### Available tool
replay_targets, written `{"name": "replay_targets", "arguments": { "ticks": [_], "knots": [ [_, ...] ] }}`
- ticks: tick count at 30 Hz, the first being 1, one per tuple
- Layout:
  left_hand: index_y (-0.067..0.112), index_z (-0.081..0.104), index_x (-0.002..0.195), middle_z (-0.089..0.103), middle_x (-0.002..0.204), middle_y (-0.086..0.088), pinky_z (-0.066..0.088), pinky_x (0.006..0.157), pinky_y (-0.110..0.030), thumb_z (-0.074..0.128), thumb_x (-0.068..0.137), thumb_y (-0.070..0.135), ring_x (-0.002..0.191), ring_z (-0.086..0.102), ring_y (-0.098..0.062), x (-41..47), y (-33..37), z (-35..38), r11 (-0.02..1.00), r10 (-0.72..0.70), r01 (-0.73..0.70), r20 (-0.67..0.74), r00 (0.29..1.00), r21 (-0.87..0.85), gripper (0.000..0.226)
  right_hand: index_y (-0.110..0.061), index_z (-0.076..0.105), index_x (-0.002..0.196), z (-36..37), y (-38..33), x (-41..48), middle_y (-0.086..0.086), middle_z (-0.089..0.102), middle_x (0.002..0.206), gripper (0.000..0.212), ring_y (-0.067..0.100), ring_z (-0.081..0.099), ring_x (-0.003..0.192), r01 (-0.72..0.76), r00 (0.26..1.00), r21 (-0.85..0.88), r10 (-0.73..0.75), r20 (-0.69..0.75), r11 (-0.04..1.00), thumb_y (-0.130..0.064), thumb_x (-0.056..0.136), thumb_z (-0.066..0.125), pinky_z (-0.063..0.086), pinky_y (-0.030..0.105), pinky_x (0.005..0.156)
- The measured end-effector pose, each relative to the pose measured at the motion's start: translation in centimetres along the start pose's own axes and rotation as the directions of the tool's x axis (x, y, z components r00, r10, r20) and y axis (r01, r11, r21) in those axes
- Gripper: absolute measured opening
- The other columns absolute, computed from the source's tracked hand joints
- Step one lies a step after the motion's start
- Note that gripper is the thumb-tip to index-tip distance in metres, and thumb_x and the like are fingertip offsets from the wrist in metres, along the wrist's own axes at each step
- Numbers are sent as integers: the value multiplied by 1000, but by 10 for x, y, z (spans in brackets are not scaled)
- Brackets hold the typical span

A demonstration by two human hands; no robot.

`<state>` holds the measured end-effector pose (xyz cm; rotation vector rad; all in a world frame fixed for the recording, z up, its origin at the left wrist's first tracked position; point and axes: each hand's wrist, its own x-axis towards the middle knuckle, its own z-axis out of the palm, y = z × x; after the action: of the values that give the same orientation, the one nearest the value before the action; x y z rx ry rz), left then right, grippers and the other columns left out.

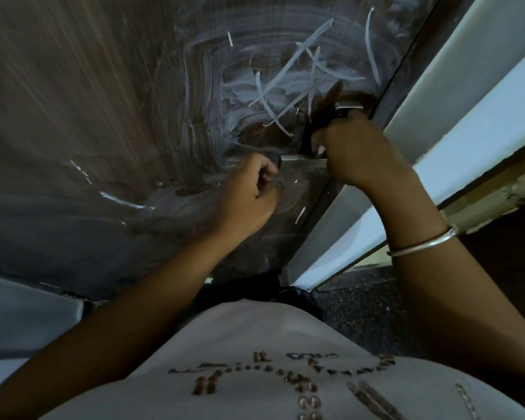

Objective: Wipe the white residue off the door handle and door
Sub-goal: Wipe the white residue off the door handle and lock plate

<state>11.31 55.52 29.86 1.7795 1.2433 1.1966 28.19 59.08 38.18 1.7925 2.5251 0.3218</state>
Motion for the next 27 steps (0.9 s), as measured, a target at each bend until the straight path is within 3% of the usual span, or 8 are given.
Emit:
{"name": "replay_targets", "arguments": {
  "ticks": [2, 7, 9, 14, 16, 20, 24, 27],
  "knots": [
    [18, 50, 89, 52, 82, 5, 40, 63, -14, 59, 80, 1, 75, 52, -8, 0, 2, 1, 999, -10, 11, 14, 1000, -34, 21, -11, 65, 111, -6, 1, -1, 18, 63, 106, 32, 38, 51, 104, 16, 998, -22, -15, 60, 1000, -5, 82, 52, 50, 42, 82],
    [30, 53, 80, 58, 80, 12, 43, 62, -9, 61, 80, 9, 69, 55, 3, -1, 7, 12, 988, -57, 60, 28, 998, -140, 22, -20, 55, 117, -16, 3, 0, 11, 59, 107, 44, 30, 53, 93, -46, 958, 204, -14, 287, 978, -8, 74, 59, 48, 36, 76],
    [34, 53, 80, 58, 80, 14, 43, 63, -7, 61, 80, 10, 71, 55, 8, -2, 7, 15, 985, -73, 73, 7, 997, -154, 26, -20, 51, 110, -12, 4, 0, 9, 57, 99, 39, 24, 49, 83, -70, 955, 269, -13, 295, 961, -9, 75, 63, 42, 33, 69],
    [35, 55, 81, 58, 78, 14, 40, 58, -5, 57, 78, 3, 68, 55, 11, 0, 5, 14, 975, -129, 127, 1, 992, -180, 32, -22, 47, 102, -1, 5, -6, 4, 56, 96, 33, 27, 54, 84, -59, 985, 286, 9, 174, 956, -26, 77, 69, 44, 35, 70],
    [36, 54, 77, 63, 81, 9, 46, 65, -11, 58, 78, 5, 74, 59, 4, 0, 5, 13, 974, -139, 135, -9, 990, -183, 30, -22, 48, 102, 2, 2, -7, 1, 53, 90, 33, 25, 51, 79, -66, 992, 288, 33, 119, 955, -30, 76, 67, 41, 34, 68],
    [33, 48, 70, 66, 91, -4, 55, 79, -44, 59, 74, 8, 89, 64, -21, 0, 6, 12, 963, -179, 172, -18, 984, -208, 28, -17, 53, 102, 2, -3, -6, 1, 51, 84, 31, 25, 51, 77, -90, 993, 309, 64, 96, 947, -22, 74, 65, 42, 33, 69],
    [33, 44, 71, 65, 92, -15, 53, 80, -52, 61, 75, 6, 89, 63, -27, 1, 7, 11, 960, -191, 182, -23, 981, -211, 33, -13, 56, 102, 0, -5, 1, 6, 53, 85, 27, 30, 55, 81, -118, 986, 319, 73, 149, 940, -15, 75, 62, 44, 35, 69],
    [30, 42, 73, 65, 93, -13, 53, 83, -49, 59, 75, -2, 90, 65, -23, 3, 7, 11, 949, -202, 194, -9, 979, -249, 36, -11, 58, 101, -2, -7, 5, 10, 57, 90, 26, 31, 57, 85, -139, 982, 327, 88, 165, 935, -13, 76, 60, 48, 37, 72]
  ]
}}
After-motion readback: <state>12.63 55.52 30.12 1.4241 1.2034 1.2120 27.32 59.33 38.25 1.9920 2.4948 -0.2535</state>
